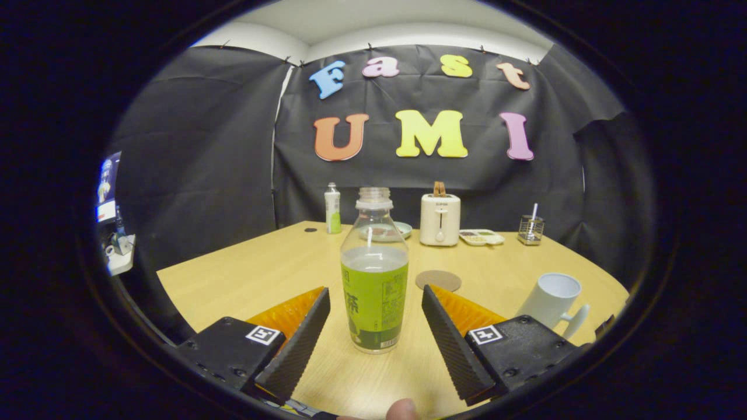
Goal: Take the bottle from table, then pour the juice into the cup, finally place the bottle on the coaster
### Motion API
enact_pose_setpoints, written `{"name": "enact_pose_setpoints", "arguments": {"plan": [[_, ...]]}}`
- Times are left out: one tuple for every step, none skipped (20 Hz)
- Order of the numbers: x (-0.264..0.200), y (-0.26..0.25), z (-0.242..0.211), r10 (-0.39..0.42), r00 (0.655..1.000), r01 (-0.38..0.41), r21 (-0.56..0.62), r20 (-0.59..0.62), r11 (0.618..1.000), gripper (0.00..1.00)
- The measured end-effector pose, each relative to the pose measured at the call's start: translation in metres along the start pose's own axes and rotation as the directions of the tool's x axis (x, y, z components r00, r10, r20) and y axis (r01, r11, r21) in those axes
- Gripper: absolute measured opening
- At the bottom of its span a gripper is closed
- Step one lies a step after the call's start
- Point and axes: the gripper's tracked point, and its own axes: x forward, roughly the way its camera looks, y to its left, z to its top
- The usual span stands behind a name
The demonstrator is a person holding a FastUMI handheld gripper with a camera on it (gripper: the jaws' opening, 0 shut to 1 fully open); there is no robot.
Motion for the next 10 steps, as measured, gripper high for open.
{"name": "enact_pose_setpoints", "arguments": {"plan": [[0.005, 0.000, -0.003, -0.007, 1.000, 0.007, -0.002, -0.018, 1.000, 1.00], [0.009, -0.001, -0.006, -0.020, 0.999, 0.020, -0.001, -0.035, 1.000, 1.00], [0.013, -0.002, -0.008, -0.032, 0.998, 0.032, 0.004, -0.049, 0.999, 1.00], [0.018, 0.000, -0.009, -0.030, 0.998, 0.031, 0.012, -0.061, 0.999, 1.00], [0.020, 0.000, -0.010, -0.034, 0.997, 0.035, 0.018, -0.072, 0.999, 1.00], [0.023, 0.001, -0.011, -0.031, 0.996, 0.033, 0.024, -0.081, 0.999, 0.99], [0.024, 0.003, -0.010, -0.026, 0.996, 0.028, 0.029, -0.085, 0.999, 0.95], [0.026, 0.003, -0.010, -0.021, 0.996, 0.025, 0.038, -0.086, 0.999, 0.93], [0.027, 0.003, -0.010, -0.021, 0.996, 0.025, 0.049, -0.089, 0.998, 0.88], [0.028, 0.004, -0.011, -0.015, 0.996, 0.021, 0.062, -0.092, 0.998, 0.86]]}}
